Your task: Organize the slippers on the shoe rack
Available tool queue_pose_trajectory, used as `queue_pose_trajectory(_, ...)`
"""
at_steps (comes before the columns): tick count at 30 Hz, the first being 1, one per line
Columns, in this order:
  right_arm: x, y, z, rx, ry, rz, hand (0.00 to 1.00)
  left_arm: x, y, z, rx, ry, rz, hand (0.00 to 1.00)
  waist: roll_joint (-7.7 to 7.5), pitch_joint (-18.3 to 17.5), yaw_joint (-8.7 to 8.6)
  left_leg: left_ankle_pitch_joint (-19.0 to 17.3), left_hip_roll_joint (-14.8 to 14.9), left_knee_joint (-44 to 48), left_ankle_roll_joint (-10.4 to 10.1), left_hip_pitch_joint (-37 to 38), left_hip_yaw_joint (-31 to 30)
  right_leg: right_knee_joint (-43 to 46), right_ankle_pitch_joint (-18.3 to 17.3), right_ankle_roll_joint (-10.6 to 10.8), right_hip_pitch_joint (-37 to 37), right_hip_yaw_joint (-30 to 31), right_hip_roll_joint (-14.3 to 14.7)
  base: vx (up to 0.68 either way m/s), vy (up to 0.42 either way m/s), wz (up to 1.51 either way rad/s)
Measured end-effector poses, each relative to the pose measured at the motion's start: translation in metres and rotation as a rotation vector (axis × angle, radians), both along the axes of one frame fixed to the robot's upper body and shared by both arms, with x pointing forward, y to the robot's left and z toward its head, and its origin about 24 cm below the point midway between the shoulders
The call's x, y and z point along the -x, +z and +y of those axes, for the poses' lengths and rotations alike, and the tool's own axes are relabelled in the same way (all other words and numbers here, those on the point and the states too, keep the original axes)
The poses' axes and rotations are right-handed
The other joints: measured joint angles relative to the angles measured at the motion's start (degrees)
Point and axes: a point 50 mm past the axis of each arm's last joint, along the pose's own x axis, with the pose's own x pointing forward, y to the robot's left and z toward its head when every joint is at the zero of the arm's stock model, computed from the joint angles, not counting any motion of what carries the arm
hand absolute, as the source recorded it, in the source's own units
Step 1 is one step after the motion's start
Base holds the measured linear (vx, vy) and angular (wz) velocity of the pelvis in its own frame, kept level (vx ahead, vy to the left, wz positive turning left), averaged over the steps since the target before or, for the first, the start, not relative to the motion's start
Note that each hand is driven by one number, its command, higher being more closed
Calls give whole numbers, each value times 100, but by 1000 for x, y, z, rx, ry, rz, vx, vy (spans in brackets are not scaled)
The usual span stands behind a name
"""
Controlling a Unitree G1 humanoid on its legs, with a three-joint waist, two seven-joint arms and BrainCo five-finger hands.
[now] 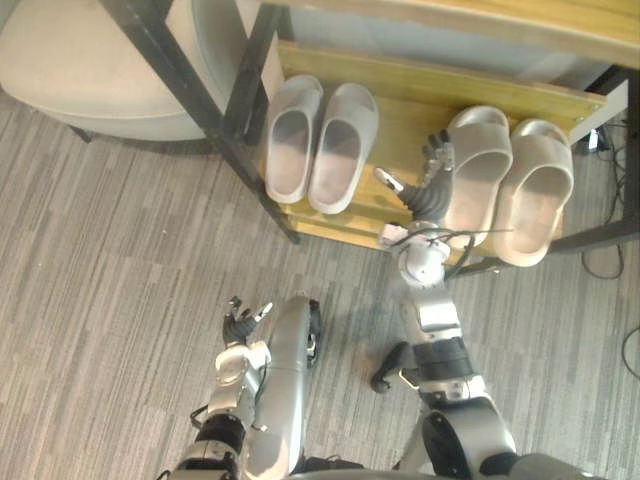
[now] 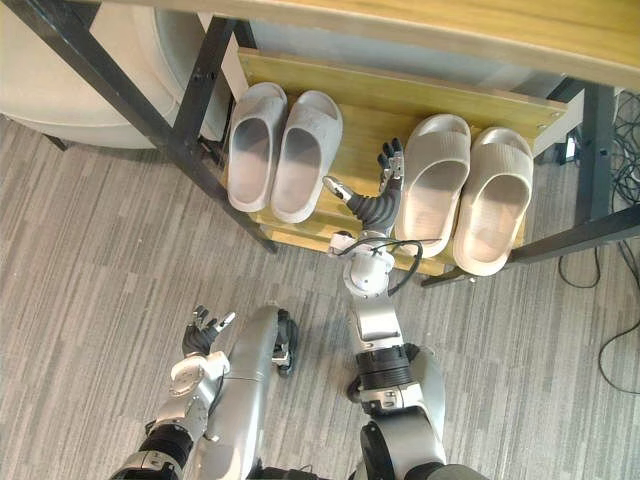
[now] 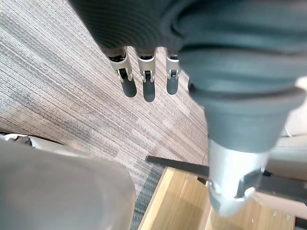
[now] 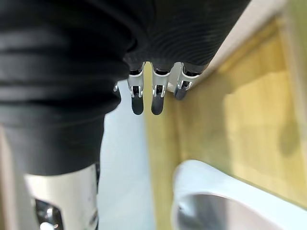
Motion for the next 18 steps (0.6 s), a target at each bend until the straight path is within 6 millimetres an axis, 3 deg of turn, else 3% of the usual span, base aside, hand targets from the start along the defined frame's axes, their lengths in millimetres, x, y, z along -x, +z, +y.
queue_pose_trajectory(3,8,-7,2,47,7,5,0,5,-2,3,-10,1,8,0,-42,11,-38,-12,73,-177,2,202,15,-235,32,38,211,-60,114,56,-13,-8)
queue_pose_trajectory(5,26,-42,3,168,30,100,0,17,-11,8,-33,-8,49,0,-147,57,-85,13,80,-660,-40,976,62,-750,145,82,1020,-232,188,139,-9,-8)
queue_pose_trajectory(8,49,-99,4,388,130,287,0,53,-34,21,-133,-117,179,0,-565,-369,-239,405,-70,-2029,-110,2222,280,-2013,541,189,2089,-361,358,183,-27,-10)
queue_pose_trajectory(10,51,-119,-4,465,154,362,0,60,-40,22,-162,-164,225,0,-599,-553,-342,626,-74,-2607,-141,2522,289,-2659,830,196,2412,-494,529,156,7,-3)
queue_pose_trajectory(13,66,-162,-33,526,157,558,0,66,-47,21,-201,-249,272,0,-657,-654,-421,1067,-214,-3676,-144,3170,376,-3680,1275,261,2988,-614,704,131,43,-3)
queue_pose_trajectory(18,116,-234,-66,534,185,916,0,94,-63,19,-219,-326,378,0,-579,-1124,-664,1680,-429,-5218,-174,4063,526,-5116,1911,415,3728,-750,949,134,29,-6)
